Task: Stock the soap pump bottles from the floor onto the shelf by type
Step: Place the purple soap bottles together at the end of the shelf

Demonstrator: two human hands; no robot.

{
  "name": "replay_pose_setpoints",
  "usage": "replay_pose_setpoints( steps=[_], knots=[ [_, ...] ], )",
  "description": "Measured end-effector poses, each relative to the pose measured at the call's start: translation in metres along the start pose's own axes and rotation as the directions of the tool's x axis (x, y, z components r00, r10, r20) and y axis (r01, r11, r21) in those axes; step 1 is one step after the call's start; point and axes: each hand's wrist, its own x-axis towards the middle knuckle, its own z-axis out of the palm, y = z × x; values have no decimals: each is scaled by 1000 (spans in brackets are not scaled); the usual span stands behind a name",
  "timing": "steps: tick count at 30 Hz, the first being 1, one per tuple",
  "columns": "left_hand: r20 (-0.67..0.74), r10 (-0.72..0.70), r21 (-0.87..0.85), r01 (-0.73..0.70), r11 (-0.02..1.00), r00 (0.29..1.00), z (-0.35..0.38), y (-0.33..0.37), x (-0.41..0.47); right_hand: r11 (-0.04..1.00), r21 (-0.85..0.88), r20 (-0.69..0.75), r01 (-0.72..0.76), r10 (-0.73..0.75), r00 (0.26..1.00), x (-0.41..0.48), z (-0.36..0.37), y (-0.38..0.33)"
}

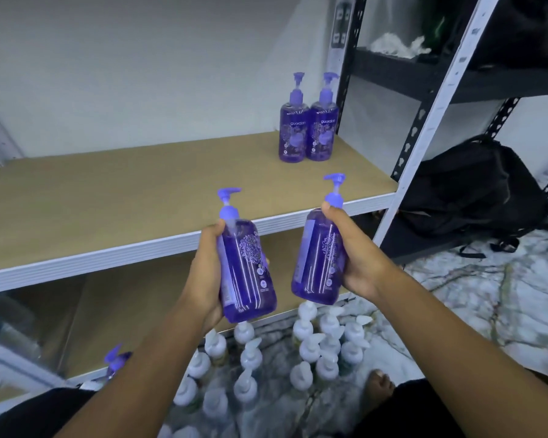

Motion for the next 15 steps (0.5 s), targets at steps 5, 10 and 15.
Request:
replay_pose_setpoints(
  steps=[5, 10, 15],
  knots=[
    [27, -62, 29, 61, 998, 998, -5, 6, 2, 994, 75, 53, -73, 69, 996, 0, -3, -4],
    [31, 7, 25, -8, 1000, 999, -10, 5, 4, 996, 75, 105, -49, 41, 994, -4, -2, -6],
    [-20, 12, 14, -12, 1000, 1000, -12, 4, 0, 997, -28, 11, 76, -76, 997, -6, -1, -5]
  ],
)
